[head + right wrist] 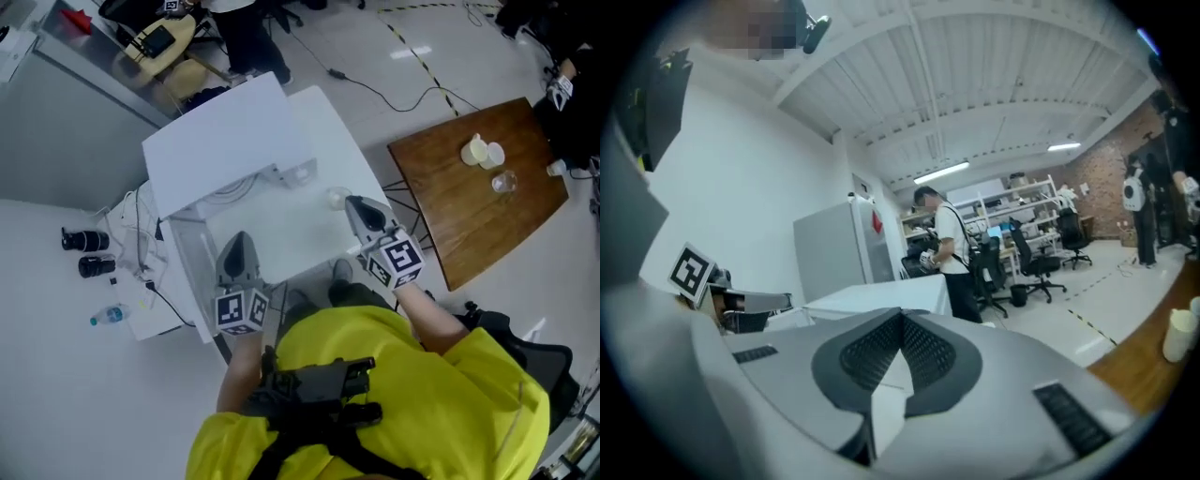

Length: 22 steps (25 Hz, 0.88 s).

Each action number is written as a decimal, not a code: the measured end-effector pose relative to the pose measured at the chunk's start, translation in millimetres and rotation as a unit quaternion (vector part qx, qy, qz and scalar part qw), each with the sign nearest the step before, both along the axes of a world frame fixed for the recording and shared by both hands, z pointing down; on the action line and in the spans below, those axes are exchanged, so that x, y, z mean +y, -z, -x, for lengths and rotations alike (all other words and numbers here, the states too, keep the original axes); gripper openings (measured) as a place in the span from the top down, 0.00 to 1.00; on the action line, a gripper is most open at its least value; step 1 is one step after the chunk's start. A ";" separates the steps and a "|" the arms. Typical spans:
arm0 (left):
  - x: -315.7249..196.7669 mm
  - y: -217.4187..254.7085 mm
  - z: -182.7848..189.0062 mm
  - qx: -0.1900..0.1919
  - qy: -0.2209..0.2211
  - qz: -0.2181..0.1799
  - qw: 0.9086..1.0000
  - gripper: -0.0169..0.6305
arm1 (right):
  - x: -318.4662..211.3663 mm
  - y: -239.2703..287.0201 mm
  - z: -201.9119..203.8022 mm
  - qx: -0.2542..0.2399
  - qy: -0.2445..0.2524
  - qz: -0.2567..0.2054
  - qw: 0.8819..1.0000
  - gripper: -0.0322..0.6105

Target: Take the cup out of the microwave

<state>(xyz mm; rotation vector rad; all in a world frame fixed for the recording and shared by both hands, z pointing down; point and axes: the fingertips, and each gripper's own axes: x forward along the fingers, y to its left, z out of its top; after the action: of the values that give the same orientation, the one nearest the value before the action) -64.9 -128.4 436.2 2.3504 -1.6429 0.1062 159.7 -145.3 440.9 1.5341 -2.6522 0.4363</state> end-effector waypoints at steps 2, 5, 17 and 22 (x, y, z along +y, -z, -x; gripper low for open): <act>11.6 30.7 36.3 -0.002 0.022 -0.007 1.000 0.97 | 4.2 32.7 23.5 -0.010 0.019 -0.024 0.999 0.95; 33.3 64.8 82.5 -0.020 0.054 -0.014 0.998 0.97 | 8.4 70.1 49.8 -0.022 0.036 -0.049 0.998 0.95; 81.6 101.6 156.5 -0.031 0.114 -0.033 0.992 0.97 | 35.1 114.6 92.6 -0.006 0.066 -0.085 0.994 0.95; 75.1 105.3 158.0 -0.032 0.102 -0.037 0.994 0.97 | 36.3 124.4 102.1 -0.004 0.066 -0.091 0.994 0.95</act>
<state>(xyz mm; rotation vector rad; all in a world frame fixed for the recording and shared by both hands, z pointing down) -222.9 -53.3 330.9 2.2356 -1.9387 0.0820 57.6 -109.0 316.5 1.3878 -2.8471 0.1969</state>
